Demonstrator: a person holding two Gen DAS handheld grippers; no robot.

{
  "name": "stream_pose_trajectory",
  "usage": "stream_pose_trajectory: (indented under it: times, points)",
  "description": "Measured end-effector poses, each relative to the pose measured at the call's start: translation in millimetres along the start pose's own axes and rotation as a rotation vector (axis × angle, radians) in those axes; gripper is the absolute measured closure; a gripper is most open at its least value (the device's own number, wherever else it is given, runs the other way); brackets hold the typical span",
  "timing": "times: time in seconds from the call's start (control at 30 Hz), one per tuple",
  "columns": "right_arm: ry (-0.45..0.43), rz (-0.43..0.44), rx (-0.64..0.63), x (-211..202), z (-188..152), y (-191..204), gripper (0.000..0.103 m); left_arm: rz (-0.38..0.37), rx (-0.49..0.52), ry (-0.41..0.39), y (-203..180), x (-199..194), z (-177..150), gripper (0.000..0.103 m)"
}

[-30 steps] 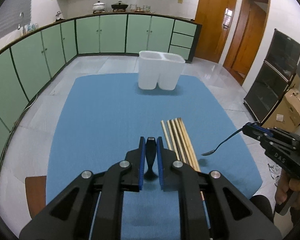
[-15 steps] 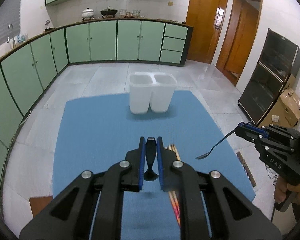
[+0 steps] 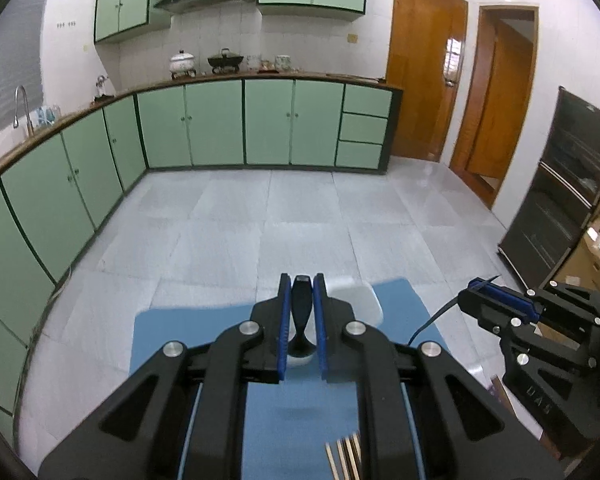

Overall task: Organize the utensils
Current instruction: 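Lift both spoons and carry them over the white utensil holder, then open both tools to drop the spoons into the holder, then move both tools back to the chopstick bundle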

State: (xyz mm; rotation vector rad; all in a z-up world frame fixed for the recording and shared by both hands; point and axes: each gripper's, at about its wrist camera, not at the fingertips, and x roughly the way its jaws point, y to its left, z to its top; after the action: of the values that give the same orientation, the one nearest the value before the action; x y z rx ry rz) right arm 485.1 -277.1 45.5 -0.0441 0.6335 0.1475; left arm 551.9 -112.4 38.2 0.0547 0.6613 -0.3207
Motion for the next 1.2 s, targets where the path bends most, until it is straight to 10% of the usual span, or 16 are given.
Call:
stream_pose_trajectory:
  times: [0.43,0.53,0.83,1.2]
  points:
    - [0.124,-0.022,0.064,127.5,-10.5,-28.1,0.093,0.003,-0.034,0.084,5.5,108.7,-25.8,0.091]
    - [0.108,-0.038,0.061,122.9,-14.0,-29.8,0.083,0.008,-0.036,0.082,10.3,103.5,-27.4,0.078]
    - [-0.042,-0.039,0.083,18.8,-32.4,-33.7,0.073,0.054,0.016,-0.067,17.3,-11.6,-44.2,0.032]
    - [-0.129,-0.088,0.095,-115.5,-199.3,5.4,0.023,0.039,-0.045,-0.063,16.2,-131.9,-220.1,0.005]
